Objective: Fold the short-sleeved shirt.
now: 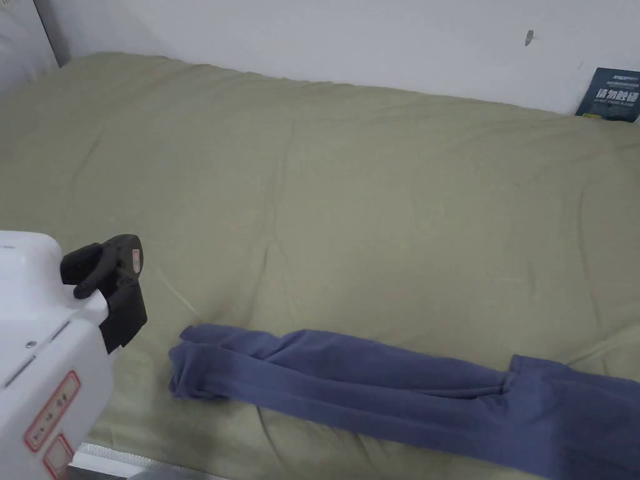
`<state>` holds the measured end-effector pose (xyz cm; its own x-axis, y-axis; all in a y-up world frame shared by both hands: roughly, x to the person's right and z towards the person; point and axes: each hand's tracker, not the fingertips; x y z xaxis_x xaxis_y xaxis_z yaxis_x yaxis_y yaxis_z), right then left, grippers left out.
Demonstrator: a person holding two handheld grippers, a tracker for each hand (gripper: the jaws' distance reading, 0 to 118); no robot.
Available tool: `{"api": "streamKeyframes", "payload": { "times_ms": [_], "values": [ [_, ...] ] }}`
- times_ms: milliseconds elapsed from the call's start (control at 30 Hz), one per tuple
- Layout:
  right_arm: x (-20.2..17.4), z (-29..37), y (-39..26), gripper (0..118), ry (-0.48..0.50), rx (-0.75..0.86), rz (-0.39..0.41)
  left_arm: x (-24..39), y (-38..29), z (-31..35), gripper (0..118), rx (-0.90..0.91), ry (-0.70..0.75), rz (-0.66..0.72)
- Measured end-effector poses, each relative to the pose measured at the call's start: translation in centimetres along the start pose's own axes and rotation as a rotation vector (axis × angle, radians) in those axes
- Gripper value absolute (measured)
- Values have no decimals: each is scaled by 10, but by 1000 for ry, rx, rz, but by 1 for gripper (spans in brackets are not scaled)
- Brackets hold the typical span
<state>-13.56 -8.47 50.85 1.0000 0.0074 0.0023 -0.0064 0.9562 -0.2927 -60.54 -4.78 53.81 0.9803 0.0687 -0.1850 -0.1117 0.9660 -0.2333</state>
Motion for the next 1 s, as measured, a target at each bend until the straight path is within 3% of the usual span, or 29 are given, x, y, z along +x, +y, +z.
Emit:
{"api": "streamKeyframes", "payload": {
  "times_ms": [100, 200, 233, 267, 300, 333, 367, 400, 533, 800, 1000],
  "values": [
    [-1, -6, -2, 0, -4, -19, 1, -19, 1, -13, 0, -63, -99, 146],
    [-2, -10, -4, 0, -8, -39, -6, -53, -8, -39, 10, -142, -144, 249],
    [-2, -11, -4, 0, -12, -44, -6, -61, -11, -50, 19, -194, -169, 290],
    [-2, -12, -5, 0, -13, -47, -5, -66, -14, -60, 36, -243, -208, 342],
    [-3, -14, -5, 0, -18, -56, -1, -75, -20, -76, 72, -339, -252, 377],
    [-4, -15, -5, 0, -21, -61, 1, -83, -28, -91, 97, -432, -286, 431],
    [-4, -16, -6, 0, -24, -65, 1, -89, -36, -103, 113, -474, -319, 463],
    [-3, -17, -6, 0, -23, -72, 1, -91, -43, -114, 118, -503, -353, 496],
    [-7, -22, -8, 0, -36, -97, 7, -110, -72, -155, 118, -681, -410, 579],
    [-13, -30, -11, 0, -54, -129, 21, -120, -109, -215, 118, -895, -468, 590],
    [-17, -36, -11, 0, -48, -143, 10, -111, -140, -244, 118, -999, -678, 771]
  ]
}}
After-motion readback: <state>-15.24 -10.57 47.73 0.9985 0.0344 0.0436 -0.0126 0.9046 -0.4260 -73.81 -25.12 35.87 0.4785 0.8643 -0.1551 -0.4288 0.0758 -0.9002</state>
